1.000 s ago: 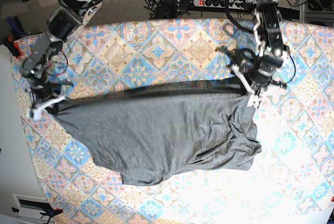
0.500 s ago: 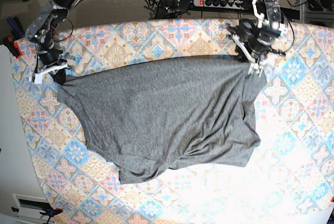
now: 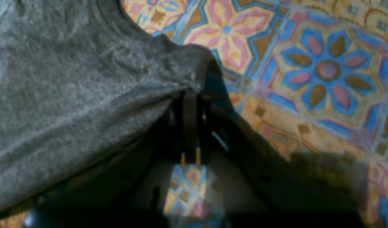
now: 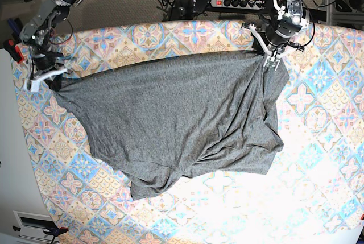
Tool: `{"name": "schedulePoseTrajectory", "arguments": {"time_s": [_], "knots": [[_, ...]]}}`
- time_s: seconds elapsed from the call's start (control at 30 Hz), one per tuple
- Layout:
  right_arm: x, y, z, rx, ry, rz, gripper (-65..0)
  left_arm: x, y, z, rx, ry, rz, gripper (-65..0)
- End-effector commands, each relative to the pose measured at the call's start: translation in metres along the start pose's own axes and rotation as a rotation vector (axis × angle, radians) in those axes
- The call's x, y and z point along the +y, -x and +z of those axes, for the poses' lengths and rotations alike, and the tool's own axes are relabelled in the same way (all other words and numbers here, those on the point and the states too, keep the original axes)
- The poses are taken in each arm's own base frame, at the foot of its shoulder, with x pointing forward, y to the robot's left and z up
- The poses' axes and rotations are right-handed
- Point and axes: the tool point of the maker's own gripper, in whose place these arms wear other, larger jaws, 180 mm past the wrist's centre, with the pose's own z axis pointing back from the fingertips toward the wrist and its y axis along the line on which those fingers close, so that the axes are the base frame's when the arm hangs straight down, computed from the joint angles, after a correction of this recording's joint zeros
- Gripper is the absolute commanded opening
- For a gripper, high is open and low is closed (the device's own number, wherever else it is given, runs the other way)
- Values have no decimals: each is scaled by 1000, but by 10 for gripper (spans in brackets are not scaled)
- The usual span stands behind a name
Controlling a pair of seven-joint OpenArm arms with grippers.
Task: Layout the t-shirt on the table in an organized manner, then fold the t-shirt properly
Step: 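Lower the hanging shirt onto the table with both grippers, spreading it flat, then release the shirt edge and move the left gripper toward the shirt hem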
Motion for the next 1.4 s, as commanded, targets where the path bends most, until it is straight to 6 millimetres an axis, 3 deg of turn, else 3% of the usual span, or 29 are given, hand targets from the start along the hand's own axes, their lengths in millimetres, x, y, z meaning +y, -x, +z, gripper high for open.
{"name": "schedulePoseTrajectory", "arguments": {"time_s": [0.0, 0.2, 0.3, 0.5, 0.9, 1.1, 1.37], "knots": [[-13, -23, 7, -68, 32, 6, -650, -1, 10, 2, 38, 4, -13, -650], [-53, -16, 28, -43, 141, -64, -650, -2, 24, -5, 79, 18, 1, -650], [-60, -14, 33, -41, 162, -76, -650, -6, 34, -10, 104, 40, 3, -650], [-61, -12, 33, -35, 163, -75, -650, -15, 45, -13, 130, 94, -28, -650], [-61, -12, 34, -34, 163, -73, -650, -19, 43, -11, 121, 110, -39, -650], [-62, -12, 35, -37, 167, -74, -650, -22, 62, -6, 164, 118, -35, -650], [-60, -12, 33, -33, 163, -70, -650, -26, 58, -7, 151, 125, -28, -650]]}}
